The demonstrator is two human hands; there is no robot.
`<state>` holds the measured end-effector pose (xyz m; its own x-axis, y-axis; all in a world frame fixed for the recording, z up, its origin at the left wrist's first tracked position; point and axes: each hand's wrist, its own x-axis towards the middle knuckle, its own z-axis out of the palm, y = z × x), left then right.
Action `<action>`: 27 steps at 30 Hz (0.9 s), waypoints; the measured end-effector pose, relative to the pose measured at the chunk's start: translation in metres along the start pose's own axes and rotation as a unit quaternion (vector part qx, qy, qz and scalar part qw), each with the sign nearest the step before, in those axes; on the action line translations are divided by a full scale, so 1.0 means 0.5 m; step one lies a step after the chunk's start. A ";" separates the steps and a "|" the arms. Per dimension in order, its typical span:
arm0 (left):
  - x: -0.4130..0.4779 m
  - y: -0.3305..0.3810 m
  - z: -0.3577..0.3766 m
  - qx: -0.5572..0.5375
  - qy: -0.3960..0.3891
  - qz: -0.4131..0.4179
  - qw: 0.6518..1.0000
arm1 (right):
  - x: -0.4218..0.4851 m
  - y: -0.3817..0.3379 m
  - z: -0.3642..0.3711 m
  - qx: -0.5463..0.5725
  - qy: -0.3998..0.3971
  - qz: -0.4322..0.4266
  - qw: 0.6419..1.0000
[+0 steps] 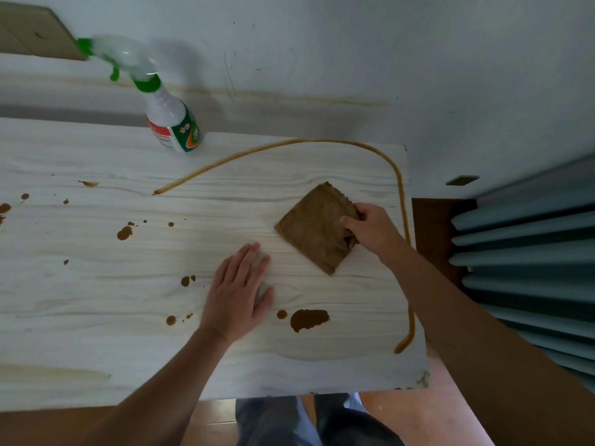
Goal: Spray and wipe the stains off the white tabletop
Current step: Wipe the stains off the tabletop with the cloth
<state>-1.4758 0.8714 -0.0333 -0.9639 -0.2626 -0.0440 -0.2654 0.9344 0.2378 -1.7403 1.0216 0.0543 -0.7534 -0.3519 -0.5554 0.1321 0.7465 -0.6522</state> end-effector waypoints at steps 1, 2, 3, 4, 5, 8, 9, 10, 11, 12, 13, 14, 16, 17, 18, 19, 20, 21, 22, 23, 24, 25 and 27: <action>0.000 0.000 0.000 -0.002 0.001 0.001 1.000 | -0.009 -0.008 -0.009 0.018 0.001 0.007 1.000; 0.001 0.001 -0.001 -0.004 0.002 0.001 1.000 | -0.019 -0.018 -0.019 0.025 0.006 0.006 1.000; 0.001 0.001 -0.002 -0.006 0.002 0.001 1.000 | -0.030 -0.027 -0.029 0.024 0.015 -0.003 1.000; 0.001 0.001 -0.002 -0.007 0.001 0.000 1.000 | -0.042 -0.035 -0.040 0.020 0.028 -0.021 0.999; 0.001 0.001 -0.003 -0.007 0.000 -0.001 1.000 | -0.054 -0.044 -0.052 0.013 0.042 -0.044 0.998; 0.001 0.000 -0.003 -0.010 -0.007 -0.003 1.000 | -0.092 -0.059 -0.082 -0.076 0.090 -0.159 0.980; 0.001 0.000 -0.003 -0.010 -0.008 -0.004 1.000 | -0.101 -0.059 -0.086 -0.112 0.099 -0.193 0.970; 0.000 -0.001 -0.003 -0.010 -0.009 -0.005 1.000 | -0.107 -0.056 -0.084 -0.135 0.096 -0.215 0.962; -0.001 -0.001 -0.002 -0.010 -0.010 -0.005 1.000 | -0.113 -0.051 -0.075 -0.148 0.081 -0.226 0.959; -0.002 0.000 -0.003 -0.010 -0.009 -0.006 1.000 | -0.118 -0.041 -0.060 -0.160 0.056 -0.227 0.959; 0.000 0.000 -0.003 -0.009 -0.009 -0.006 1.000 | -0.122 -0.030 -0.042 -0.178 0.025 -0.222 0.958; 0.000 0.000 -0.003 -0.008 -0.010 -0.007 1.000 | -0.125 -0.014 -0.020 -0.201 -0.009 -0.212 0.956; 0.002 0.002 -0.006 -0.004 -0.006 -0.004 1.000 | -0.133 0.022 0.015 -0.224 -0.044 -0.197 0.953; 0.001 0.001 -0.005 0.000 -0.005 -0.002 1.000 | -0.135 0.039 0.031 -0.220 -0.044 -0.195 0.955; 0.001 0.000 -0.006 0.002 -0.004 -0.001 1.000 | -0.135 0.053 0.043 -0.215 -0.032 -0.197 0.956; 0.001 -0.001 -0.005 0.002 -0.002 0.000 1.000 | -0.131 0.065 0.052 -0.214 -0.013 -0.200 0.956; 0.001 -0.001 -0.005 0.002 0.000 0.001 1.000 | -0.125 0.075 0.059 -0.221 0.009 -0.207 0.953; 0.000 -0.001 -0.005 0.001 -0.001 0.001 1.000 | -0.118 0.082 0.065 -0.235 0.028 -0.219 0.947; 0.000 0.000 -0.004 0.001 -0.004 -0.001 1.000 | -0.107 0.090 0.071 -0.252 0.036 -0.229 0.940; -0.001 0.000 -0.002 0.001 -0.006 -0.002 1.000 | -0.096 0.095 0.079 -0.270 0.033 -0.235 0.933; -0.001 0.000 -0.001 0.001 -0.007 -0.002 1.000 | -0.084 0.102 0.088 -0.290 0.021 -0.235 0.927; -0.001 -0.001 0.000 0.000 -0.007 -0.002 1.000 | -0.072 0.109 0.096 -0.316 0.012 -0.237 0.919; 0.000 -0.002 0.002 0.001 -0.003 -0.001 1.000 | -0.052 0.122 0.111 -0.364 0.014 -0.249 0.898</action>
<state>-1.4755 0.8706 -0.0346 -0.9636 -0.2626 -0.0504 -0.2670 0.9345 0.2353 -1.6766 1.0448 0.0004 -0.6197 -0.7375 -0.2684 -0.6733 0.6753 -0.3011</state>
